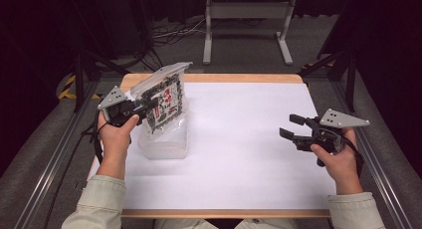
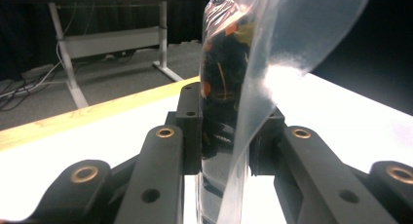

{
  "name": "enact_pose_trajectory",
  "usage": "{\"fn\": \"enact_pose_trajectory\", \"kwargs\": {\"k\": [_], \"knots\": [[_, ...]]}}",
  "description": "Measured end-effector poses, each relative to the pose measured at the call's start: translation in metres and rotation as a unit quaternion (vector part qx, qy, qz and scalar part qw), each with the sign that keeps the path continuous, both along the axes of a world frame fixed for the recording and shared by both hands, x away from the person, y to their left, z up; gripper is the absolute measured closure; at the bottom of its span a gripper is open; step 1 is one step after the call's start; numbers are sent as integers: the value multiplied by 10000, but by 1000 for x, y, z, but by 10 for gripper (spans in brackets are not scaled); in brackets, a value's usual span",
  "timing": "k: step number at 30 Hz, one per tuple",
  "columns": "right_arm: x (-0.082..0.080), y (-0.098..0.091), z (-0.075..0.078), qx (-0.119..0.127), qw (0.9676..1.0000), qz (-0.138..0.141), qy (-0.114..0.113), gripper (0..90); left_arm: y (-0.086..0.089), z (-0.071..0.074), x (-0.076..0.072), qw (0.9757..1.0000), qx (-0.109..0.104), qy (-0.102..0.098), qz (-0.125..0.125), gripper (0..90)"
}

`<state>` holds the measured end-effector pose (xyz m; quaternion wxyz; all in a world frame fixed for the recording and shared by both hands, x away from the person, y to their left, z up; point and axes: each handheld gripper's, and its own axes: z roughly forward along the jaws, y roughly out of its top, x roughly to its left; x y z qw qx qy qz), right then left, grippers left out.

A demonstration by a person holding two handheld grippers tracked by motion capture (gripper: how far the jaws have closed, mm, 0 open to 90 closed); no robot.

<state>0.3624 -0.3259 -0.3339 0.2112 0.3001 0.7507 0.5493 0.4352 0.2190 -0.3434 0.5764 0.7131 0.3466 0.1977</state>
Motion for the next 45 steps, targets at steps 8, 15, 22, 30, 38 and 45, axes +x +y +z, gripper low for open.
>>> {"fn": "enact_pose_trajectory", "kwargs": {"k": [8,15,22,30,38,45], "knots": [[0,0,0,7,10000,10,1,348,6,-7,1,9986,178,506,-1,721],[1,3,-1,-18,10000,33,15,347,7,-12,5,9976,155,671,13,721],[2,5,-1,-21,10000,63,25,347,4,-15,8,9974,46,717,62,722],[4,6,-2,-17,10000,77,43,347,2,-13,7,9980,84,615,105,710],[9,7,-5,-35,9999,120,73,337,3,-2,-4,9971,116,106,744,99],[10,8,-5,-36,9999,105,54,316,8,6,-34,9964,344,-6,770,54]]}}
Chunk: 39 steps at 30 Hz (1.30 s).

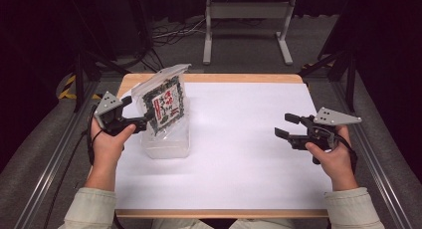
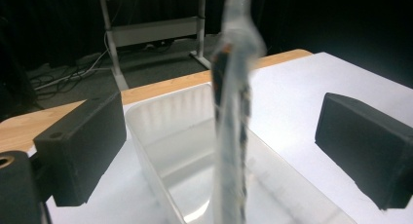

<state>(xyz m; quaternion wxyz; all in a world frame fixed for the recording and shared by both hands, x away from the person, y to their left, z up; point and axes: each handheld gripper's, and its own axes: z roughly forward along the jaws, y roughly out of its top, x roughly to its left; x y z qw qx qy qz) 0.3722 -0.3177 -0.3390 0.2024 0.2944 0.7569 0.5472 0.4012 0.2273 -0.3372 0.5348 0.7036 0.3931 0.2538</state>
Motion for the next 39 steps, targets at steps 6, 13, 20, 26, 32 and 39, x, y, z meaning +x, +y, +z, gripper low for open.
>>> {"fn": "enact_pose_trajectory", "kwargs": {"k": [6,13,20,26,32,39], "knots": [[-2,-5,-4,-17,9999,-100,-32,288,4,0,-26,9997,115,41,-189,50],[-11,-18,-11,-65,9995,-306,-35,274,14,-14,-50,9993,197,188,-272,49],[-21,-29,-31,-149,9987,-448,208,265,19,-36,-62,9986,185,375,-332,47],[-27,-32,-46,-243,9977,-554,310,251,21,-61,-70,9969,287,651,-325,47],[-31,-32,-65,-344,9963,-627,475,243,23,-87,-72,9953,198,889,-332,49],[-34,-37,-77,-339,9949,-777,538,234,20,-102,-74,9948,283,924,-332,50]]}}
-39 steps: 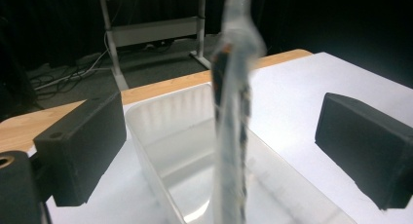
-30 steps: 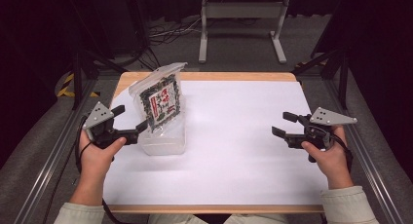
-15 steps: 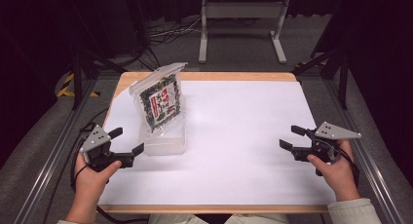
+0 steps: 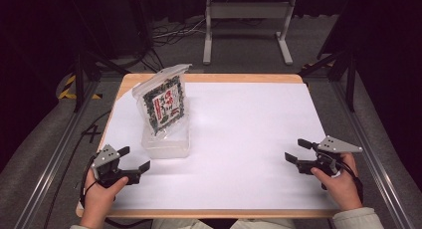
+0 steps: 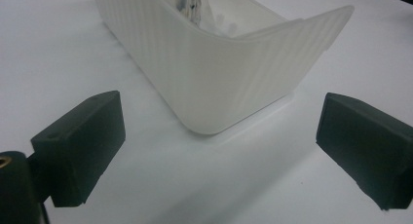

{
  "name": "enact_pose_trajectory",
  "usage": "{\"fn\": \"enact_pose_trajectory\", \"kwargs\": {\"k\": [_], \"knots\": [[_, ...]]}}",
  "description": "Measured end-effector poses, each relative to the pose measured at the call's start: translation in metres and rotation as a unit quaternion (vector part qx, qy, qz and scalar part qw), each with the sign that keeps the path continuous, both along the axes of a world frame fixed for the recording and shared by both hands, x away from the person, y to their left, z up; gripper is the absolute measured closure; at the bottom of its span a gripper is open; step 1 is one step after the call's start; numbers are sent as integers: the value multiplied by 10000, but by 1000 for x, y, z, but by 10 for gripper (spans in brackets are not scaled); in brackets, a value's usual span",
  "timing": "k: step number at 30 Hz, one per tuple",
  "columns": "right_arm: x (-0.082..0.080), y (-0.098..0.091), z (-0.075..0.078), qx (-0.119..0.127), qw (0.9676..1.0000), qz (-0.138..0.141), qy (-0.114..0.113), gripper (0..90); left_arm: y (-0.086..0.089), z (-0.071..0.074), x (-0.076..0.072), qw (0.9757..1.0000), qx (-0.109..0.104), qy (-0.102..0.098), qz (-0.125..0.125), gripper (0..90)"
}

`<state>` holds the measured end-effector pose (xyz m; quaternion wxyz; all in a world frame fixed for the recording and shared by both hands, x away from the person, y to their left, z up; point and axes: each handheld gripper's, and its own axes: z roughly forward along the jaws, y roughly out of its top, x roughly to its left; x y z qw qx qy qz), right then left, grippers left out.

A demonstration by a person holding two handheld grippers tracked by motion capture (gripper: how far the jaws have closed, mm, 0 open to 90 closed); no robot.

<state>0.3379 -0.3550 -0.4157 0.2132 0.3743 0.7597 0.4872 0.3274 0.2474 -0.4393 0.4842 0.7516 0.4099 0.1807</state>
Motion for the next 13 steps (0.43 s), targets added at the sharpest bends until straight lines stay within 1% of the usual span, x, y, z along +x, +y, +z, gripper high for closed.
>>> {"fn": "enact_pose_trajectory", "kwargs": {"k": [2,4,5,7,9,13], "knots": [[-1,-1,-4,-26,10000,-41,26,231,-3,-4,0,9999,128,-13,-13,52],[-1,-1,-8,-56,10000,-62,45,231,-5,-6,1,9998,164,36,-76,52],[-2,-1,-10,-65,9999,-75,72,230,-6,-8,1,9997,214,3,-96,52],[-2,-2,-14,-121,9998,-111,112,231,-8,-10,1,9993,367,-10,-123,53],[-2,-3,-16,-71,9998,-133,136,230,-9,-11,2,9992,379,18,-143,53],[-2,-3,-18,-124,9997,-167,153,228,-9,-12,2,9993,369,27,-98,54]]}}
